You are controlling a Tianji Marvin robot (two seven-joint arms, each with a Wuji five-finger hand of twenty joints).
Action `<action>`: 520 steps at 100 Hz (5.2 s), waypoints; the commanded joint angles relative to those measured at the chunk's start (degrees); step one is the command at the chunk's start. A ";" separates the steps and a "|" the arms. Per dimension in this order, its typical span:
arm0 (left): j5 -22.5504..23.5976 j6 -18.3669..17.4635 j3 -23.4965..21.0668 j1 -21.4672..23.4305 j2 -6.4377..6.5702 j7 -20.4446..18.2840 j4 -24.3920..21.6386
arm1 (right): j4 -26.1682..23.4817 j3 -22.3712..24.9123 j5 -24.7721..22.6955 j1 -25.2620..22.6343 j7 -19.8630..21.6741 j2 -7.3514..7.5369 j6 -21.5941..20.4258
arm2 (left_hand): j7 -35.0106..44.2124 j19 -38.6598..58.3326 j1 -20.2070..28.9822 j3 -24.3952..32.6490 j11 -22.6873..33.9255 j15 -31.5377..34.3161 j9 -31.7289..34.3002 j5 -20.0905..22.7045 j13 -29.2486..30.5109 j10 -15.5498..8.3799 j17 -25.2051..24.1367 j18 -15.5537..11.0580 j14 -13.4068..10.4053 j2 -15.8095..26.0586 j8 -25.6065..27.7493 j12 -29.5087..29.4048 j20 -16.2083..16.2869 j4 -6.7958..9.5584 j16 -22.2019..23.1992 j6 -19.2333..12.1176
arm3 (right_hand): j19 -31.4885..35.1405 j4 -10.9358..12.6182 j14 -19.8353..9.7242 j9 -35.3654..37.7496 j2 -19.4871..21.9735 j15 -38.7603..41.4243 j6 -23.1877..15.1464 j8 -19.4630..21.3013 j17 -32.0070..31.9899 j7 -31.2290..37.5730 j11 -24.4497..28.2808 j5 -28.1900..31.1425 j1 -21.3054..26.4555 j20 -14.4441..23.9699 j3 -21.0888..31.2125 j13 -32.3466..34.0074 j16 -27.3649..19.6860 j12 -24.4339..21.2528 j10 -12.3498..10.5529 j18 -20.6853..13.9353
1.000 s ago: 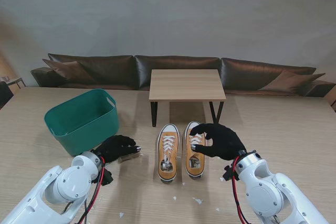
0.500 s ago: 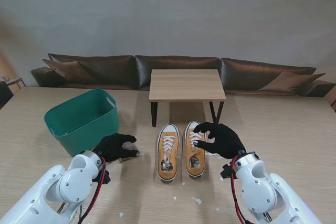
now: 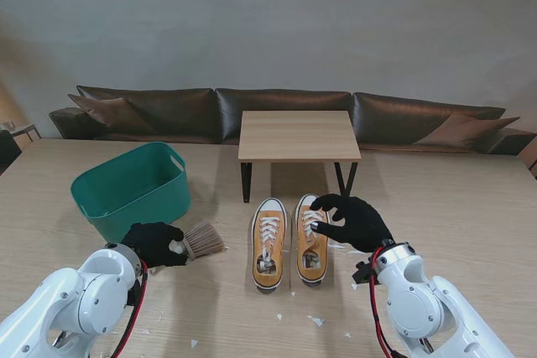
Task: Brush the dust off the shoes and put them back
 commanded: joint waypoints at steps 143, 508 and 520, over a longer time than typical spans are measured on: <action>6.41 0.84 14.67 -14.06 0.43 7.76 23.38 | -0.21 -0.16 4.14 -0.79 1.69 -0.62 0.52 | 19.41 58.78 1.79 23.38 9.46 29.29 9.99 6.78 13.62 -1.96 7.86 -4.10 -2.18 -14.56 18.06 13.20 3.54 -6.31 16.74 -2.98 | -0.81 1.57 0.55 1.09 3.11 1.28 2.38 -1.09 -15.47 -0.84 -0.55 -0.89 0.00 1.50 -1.13 0.58 1.00 -0.18 2.43 2.03; -37.67 -4.44 23.47 -31.45 -6.89 18.18 34.19 | 2.91 -1.80 8.51 2.20 3.96 -0.93 5.67 | 55.65 73.55 15.94 26.10 12.30 48.47 38.58 10.57 49.49 -2.63 41.32 -7.57 -13.67 -19.14 25.39 35.24 -2.99 -6.07 23.47 -0.69 | 1.25 1.65 1.84 0.84 9.68 3.29 8.39 -2.49 -14.90 0.41 1.16 -3.70 -0.46 1.29 -2.50 1.28 1.45 -0.24 4.39 2.76; -37.48 -3.73 25.13 -32.66 -7.04 17.87 36.35 | 3.12 -1.92 8.82 2.29 4.46 -0.86 5.73 | 55.61 73.50 15.92 26.16 12.29 48.51 38.52 10.58 49.48 -2.57 41.34 -7.51 -13.65 -19.16 25.45 35.22 -2.99 -6.08 23.43 -0.59 | 1.24 1.66 1.78 0.73 9.76 3.27 8.45 -2.52 -14.93 0.36 1.10 -3.72 -0.43 1.31 -2.55 1.22 1.44 -0.25 4.41 2.80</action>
